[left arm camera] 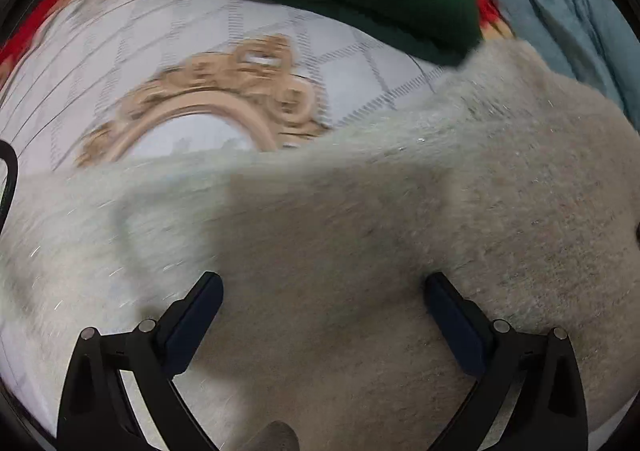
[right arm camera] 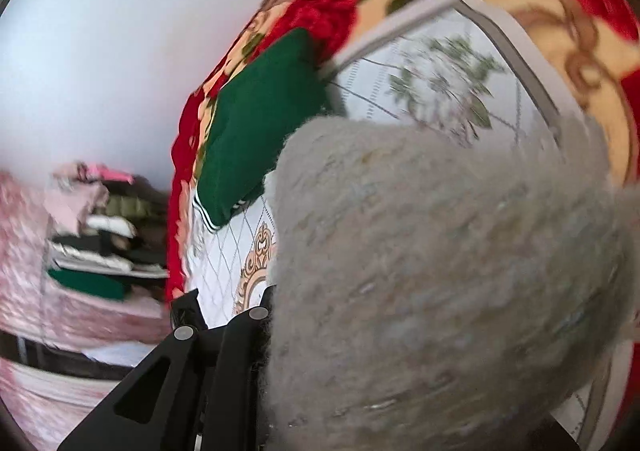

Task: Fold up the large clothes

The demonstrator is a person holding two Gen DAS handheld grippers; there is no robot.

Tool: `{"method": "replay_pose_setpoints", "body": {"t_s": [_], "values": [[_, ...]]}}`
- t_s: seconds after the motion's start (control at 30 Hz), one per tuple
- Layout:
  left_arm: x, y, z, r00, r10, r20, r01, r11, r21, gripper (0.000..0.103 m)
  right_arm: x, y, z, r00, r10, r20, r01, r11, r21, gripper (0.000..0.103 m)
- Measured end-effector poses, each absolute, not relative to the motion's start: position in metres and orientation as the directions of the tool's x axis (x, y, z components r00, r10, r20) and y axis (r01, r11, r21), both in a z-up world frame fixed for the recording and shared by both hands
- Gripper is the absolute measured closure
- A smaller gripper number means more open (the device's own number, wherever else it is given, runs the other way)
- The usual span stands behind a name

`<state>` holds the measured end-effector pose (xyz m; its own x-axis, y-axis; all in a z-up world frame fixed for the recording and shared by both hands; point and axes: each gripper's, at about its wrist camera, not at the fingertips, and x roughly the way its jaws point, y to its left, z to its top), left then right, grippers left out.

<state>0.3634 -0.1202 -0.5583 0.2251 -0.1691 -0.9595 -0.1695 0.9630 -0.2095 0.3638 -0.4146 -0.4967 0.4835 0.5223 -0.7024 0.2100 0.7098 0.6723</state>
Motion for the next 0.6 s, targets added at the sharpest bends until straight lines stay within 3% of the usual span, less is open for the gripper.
{"method": "replay_pose_setpoints", "body": {"t_s": [0.13,0.33,0.47,0.6], "values": [[0.314,-0.056,-0.516,0.279,-0.103,-0.955,-0.325,0.926,-0.194,0.0,0.358,-0.37,-0.449,0.487,0.489,-0.724,0.082,0.8,0.595,0.086],[0.207,0.064,-0.466,0.274,0.022,-0.962,-0.6,0.786,-0.153,0.0,0.33,-0.255,-0.391,0.467,0.428,-0.774,-0.247,0.903,0.351,0.086],[0.141,0.124,-0.445,0.245,0.107,-0.964,-0.722,0.683,-0.107,0.0,0.283,-0.147,-0.378,0.446,0.393,-0.804,-0.544,0.832,0.105,0.086],[0.088,0.166,-0.443,0.191,0.176,-0.966,-0.812,0.581,-0.055,0.0,0.213,-0.053,-0.413,0.406,0.394,-0.825,-0.756,0.652,-0.061,0.086]]}}
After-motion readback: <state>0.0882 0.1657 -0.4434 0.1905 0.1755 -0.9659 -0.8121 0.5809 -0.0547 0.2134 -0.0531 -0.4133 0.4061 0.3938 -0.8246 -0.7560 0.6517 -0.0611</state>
